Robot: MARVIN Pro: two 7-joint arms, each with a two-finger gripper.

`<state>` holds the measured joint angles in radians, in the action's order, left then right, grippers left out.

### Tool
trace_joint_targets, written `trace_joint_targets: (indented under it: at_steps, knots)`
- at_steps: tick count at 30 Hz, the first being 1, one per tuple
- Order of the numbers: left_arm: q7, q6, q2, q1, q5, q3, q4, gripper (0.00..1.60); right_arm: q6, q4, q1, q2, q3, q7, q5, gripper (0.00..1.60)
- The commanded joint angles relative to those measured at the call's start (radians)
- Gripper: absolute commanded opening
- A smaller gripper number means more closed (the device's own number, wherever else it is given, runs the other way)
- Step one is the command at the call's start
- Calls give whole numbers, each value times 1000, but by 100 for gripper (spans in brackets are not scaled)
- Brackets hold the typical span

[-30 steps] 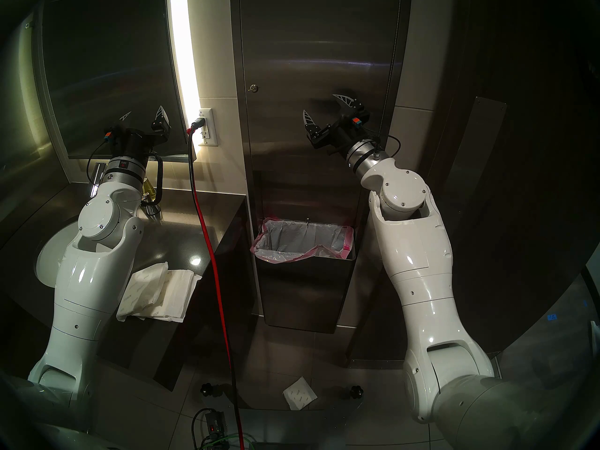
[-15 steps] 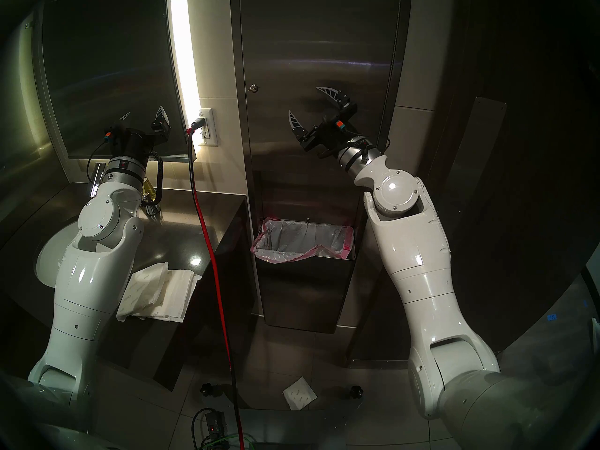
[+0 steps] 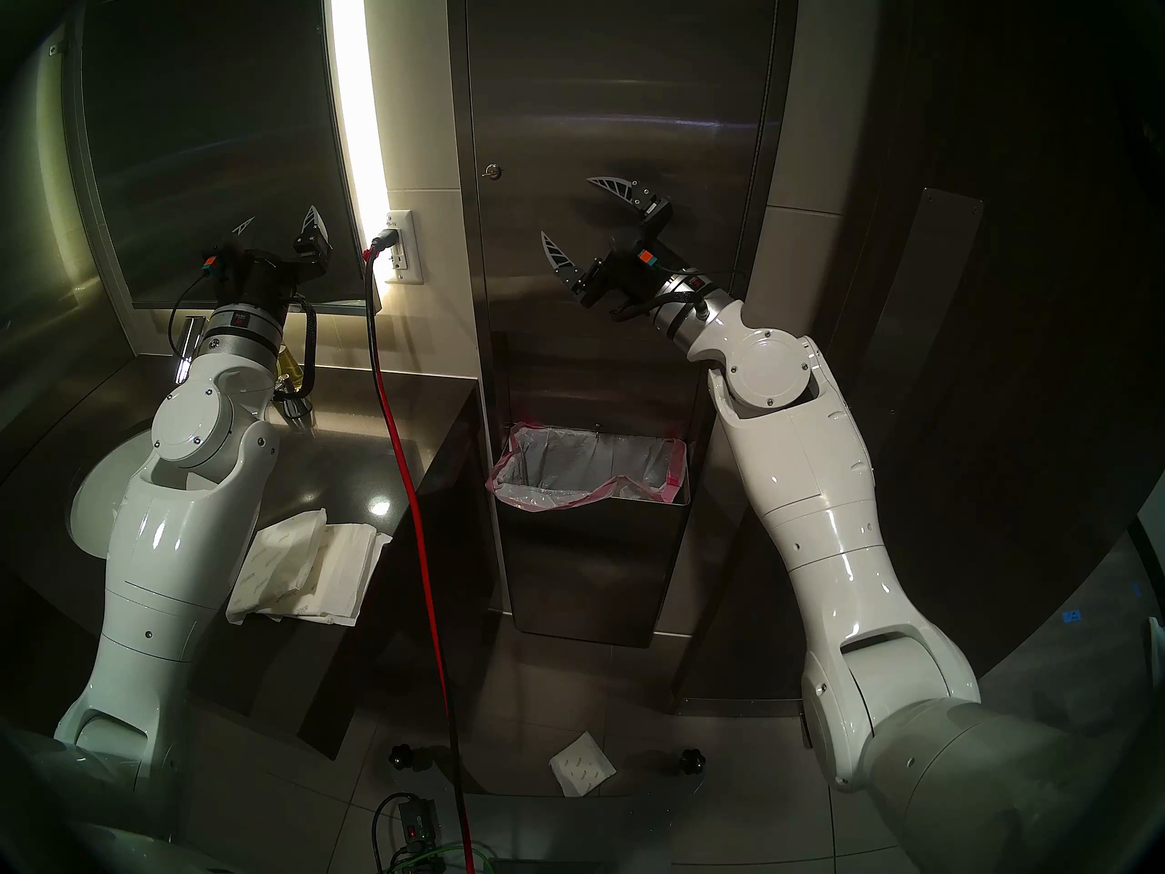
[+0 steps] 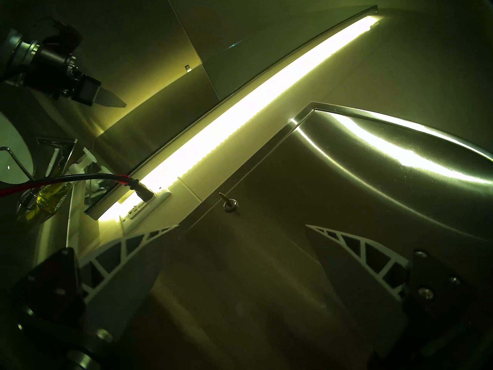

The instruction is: Twist key and open towel dispenser

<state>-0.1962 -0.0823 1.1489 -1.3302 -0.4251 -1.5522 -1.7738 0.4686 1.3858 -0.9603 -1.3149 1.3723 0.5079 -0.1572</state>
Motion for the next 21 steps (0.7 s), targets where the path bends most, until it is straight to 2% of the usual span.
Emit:
trace_joint_targets:
  at_steps: [1,6,13,21]
  knots:
    - [1,-1,-1,14,0,-1,-7,160,40,-19,90,-15,-1,-21,-32,160]
    - [0,-1,-1,14,0,-1,-7,160,84,-1,72,-41,-20,-73,-93,160]
    - [0,-1,-1,14,0,-1,-7,160,73,39,41,-77,-46,-128,-155,160]
    - [0,-1,0,15,0,-1,-7,160,96,2,65,-82,-59,-160,-212,160]
